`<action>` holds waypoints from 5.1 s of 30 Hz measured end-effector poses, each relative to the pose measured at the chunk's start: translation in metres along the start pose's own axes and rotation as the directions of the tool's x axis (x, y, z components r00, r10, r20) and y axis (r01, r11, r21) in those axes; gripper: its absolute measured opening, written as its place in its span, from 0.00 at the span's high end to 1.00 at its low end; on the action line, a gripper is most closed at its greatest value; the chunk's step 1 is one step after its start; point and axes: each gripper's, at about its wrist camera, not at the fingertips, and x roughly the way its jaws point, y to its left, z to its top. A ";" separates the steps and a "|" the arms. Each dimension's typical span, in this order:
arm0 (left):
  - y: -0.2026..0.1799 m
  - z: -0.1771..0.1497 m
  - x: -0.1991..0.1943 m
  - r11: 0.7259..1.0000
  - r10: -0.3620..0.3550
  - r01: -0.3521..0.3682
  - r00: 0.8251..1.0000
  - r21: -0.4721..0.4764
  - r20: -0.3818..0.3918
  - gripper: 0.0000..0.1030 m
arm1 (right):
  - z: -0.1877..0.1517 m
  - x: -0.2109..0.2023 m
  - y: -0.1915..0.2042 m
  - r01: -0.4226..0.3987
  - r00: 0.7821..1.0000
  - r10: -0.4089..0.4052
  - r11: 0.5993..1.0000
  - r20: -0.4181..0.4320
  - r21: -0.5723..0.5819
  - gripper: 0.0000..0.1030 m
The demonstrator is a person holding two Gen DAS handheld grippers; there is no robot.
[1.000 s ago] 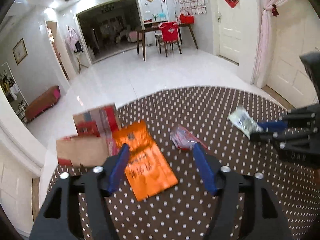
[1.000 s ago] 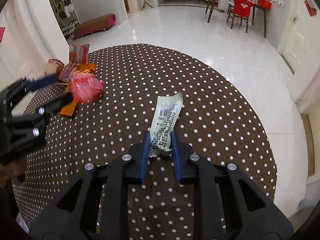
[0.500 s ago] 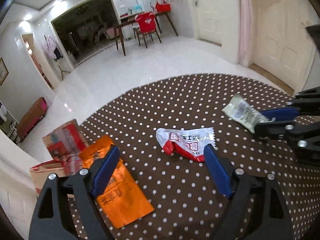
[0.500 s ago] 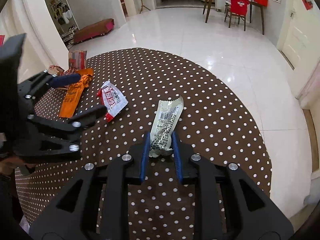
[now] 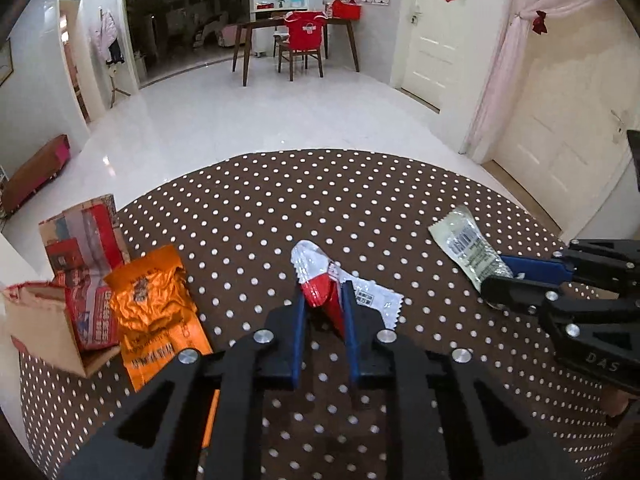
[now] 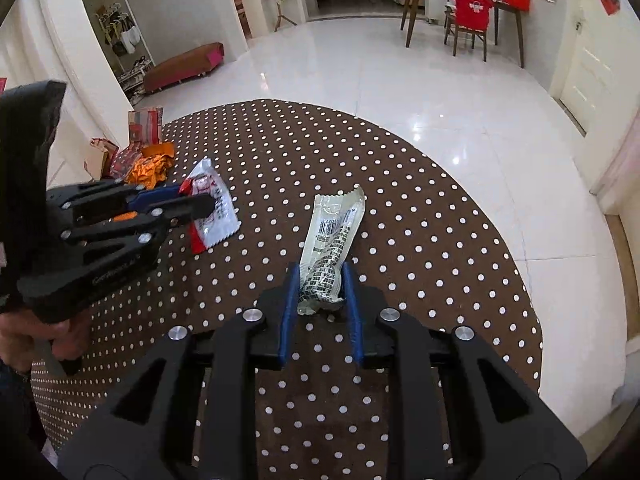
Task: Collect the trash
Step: 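Carry both wrappers over the blue bin and open both tools, then move both open tools back over the table, then grasp the orange bag with the right tool while the left grasps the cardboard box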
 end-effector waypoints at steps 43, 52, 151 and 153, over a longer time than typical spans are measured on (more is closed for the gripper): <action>-0.417 -0.051 0.043 0.834 -0.228 0.346 0.925 0.429 -0.303 0.85 | -0.225 -0.192 -0.320 0.122 0.980 -0.193 0.772 0.047 0.624 0.82; -0.428 -0.050 0.075 0.834 -0.173 0.313 0.930 0.455 -0.323 0.15 | -0.249 -0.161 -0.344 0.111 0.988 -0.158 0.692 -0.001 0.713 0.19; 0.170 -0.044 -0.058 0.766 0.142 -0.062 0.987 -0.640 0.074 0.50 | 0.056 0.051 0.111 -0.044 0.999 0.046 0.994 0.014 -0.103 0.46; 0.159 -0.044 -0.069 0.783 0.158 -0.074 0.984 -0.618 0.082 0.50 | 0.051 0.036 0.095 -0.041 0.999 0.043 0.997 0.028 -0.071 0.46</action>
